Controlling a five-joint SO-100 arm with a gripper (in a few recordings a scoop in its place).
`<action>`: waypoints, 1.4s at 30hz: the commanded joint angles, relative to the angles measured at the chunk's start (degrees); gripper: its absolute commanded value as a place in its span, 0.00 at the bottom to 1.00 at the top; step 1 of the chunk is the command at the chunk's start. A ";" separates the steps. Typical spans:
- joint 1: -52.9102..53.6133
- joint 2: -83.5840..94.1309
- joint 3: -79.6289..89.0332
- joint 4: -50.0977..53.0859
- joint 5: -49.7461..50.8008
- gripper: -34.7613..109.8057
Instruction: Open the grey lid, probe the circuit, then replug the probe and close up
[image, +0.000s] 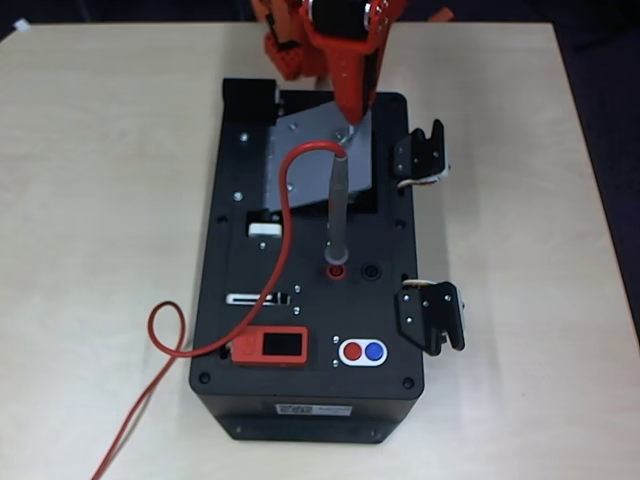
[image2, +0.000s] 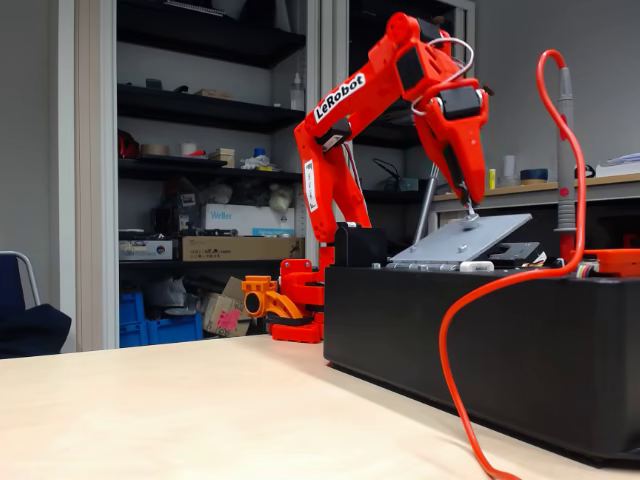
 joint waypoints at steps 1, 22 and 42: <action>2.46 -0.18 -3.08 2.11 -0.70 0.24; 21.45 -2.64 -8.26 4.48 -4.83 0.24; 35.16 -11.34 -10.37 -2.29 -9.05 0.24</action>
